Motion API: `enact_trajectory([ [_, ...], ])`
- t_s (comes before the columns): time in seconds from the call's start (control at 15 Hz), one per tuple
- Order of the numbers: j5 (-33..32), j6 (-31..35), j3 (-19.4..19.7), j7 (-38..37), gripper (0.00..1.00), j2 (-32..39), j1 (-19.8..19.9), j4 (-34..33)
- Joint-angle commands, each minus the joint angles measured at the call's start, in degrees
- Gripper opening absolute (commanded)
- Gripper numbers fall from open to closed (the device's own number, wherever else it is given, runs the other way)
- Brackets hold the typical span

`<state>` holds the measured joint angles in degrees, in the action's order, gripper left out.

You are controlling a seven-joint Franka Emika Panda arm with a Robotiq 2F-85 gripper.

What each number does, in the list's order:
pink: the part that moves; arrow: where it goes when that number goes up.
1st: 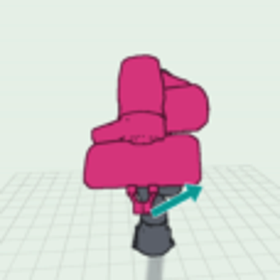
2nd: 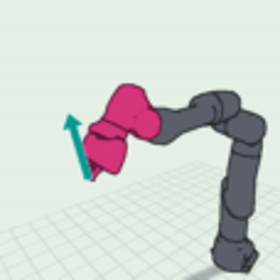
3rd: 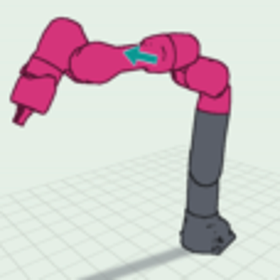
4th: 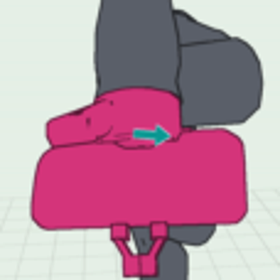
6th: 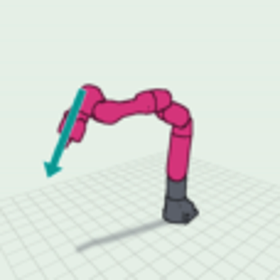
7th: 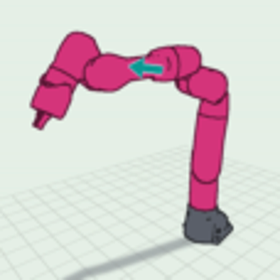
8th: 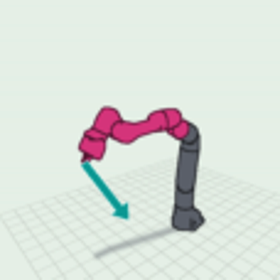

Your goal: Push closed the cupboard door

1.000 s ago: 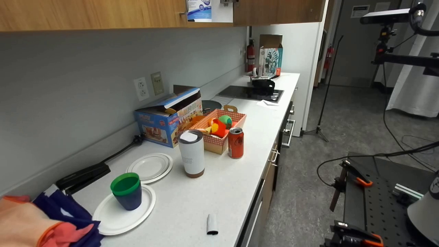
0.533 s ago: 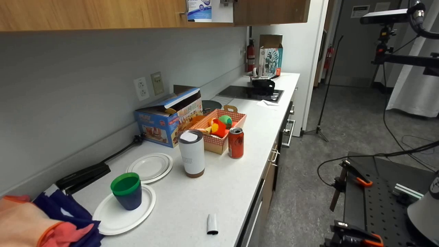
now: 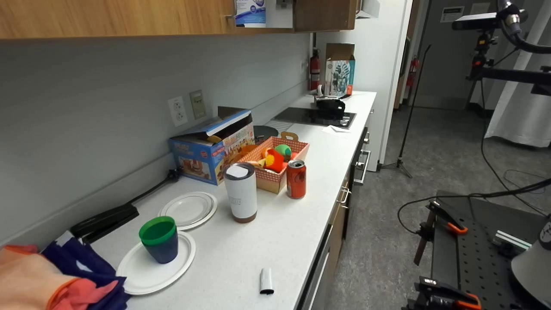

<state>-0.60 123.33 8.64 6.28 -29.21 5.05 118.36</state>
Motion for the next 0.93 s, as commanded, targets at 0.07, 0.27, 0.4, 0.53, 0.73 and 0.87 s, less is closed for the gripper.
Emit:
enact_trajectory([
  [0.07, 2.69, 3.17, -0.17, 0.16, 1.00, 6.77, -1.60, -6.75],
  [0.27, 4.13, 4.13, -0.75, -0.27, 1.00, 8.73, -2.27, -8.49],
  [0.4, 4.94, 4.98, -1.17, -1.26, 1.00, 9.93, -2.45, -9.49],
  [0.53, 5.57, 6.62, -1.89, -3.36, 1.00, 10.75, -2.35, -10.05],
  [0.73, 6.30, 10.42, -3.21, -7.50, 1.00, 11.22, -2.21, -9.83],
  [0.87, 6.31, 13.44, -4.10, -10.16, 1.00, 11.41, -2.15, -9.47],
])
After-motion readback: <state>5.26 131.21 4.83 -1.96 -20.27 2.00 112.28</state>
